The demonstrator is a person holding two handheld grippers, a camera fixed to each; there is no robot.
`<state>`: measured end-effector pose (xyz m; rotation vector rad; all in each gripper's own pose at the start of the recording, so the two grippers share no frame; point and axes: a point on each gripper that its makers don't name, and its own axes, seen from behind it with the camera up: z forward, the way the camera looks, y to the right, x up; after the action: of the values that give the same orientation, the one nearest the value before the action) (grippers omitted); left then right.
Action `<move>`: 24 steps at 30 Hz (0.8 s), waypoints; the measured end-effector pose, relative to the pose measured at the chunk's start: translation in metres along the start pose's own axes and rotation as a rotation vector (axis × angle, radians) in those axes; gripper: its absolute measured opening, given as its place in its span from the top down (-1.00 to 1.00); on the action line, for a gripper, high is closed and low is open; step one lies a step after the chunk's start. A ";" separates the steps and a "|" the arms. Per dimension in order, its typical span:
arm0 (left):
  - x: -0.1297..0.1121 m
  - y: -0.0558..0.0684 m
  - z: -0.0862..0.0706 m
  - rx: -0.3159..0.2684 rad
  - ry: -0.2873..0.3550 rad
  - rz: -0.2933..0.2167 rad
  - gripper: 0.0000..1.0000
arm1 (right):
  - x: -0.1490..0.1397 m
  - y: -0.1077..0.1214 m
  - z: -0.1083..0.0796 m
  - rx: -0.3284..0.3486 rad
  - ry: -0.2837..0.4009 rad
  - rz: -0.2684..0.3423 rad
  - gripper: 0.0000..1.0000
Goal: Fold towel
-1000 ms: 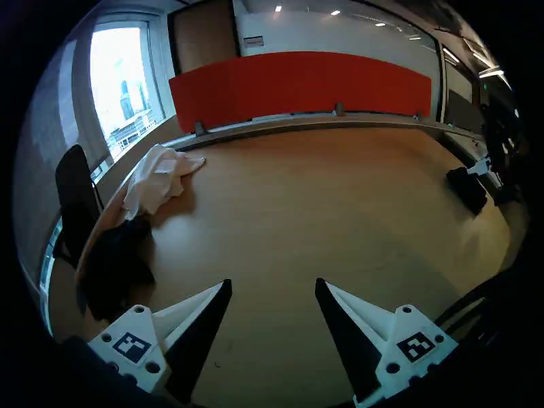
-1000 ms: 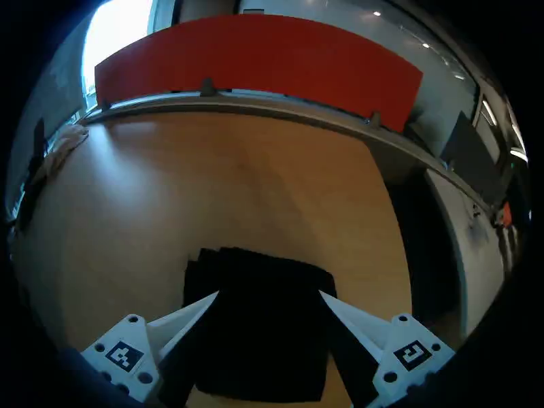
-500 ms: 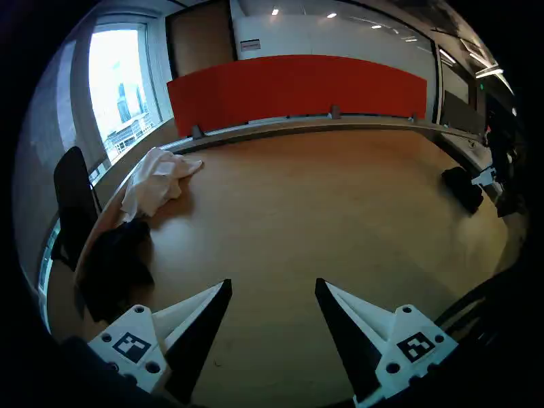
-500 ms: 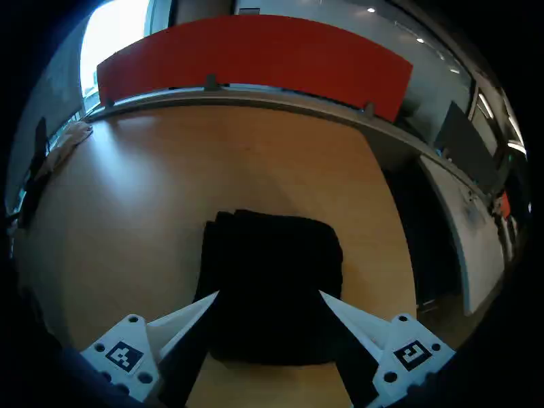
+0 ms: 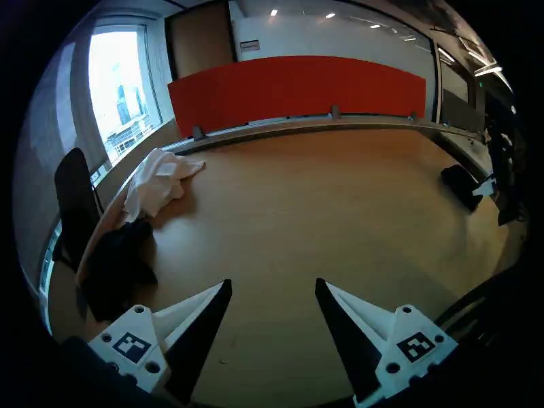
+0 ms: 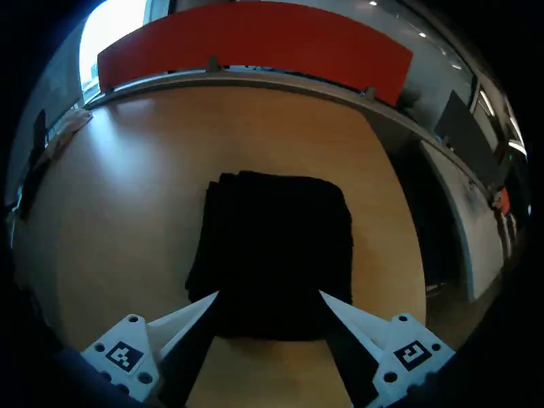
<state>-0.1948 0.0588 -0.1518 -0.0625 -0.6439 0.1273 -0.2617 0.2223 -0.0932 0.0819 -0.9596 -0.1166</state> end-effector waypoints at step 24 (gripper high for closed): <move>0.013 -0.004 0.001 -0.002 0.061 -0.041 -0.82 | 0.056 -0.018 -0.057 -0.018 0.218 0.063 -0.87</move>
<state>-0.1848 0.0568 -0.1424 -0.0548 -0.5843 0.0844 -0.1840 0.1978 -0.0824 0.0471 -0.7426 -0.0568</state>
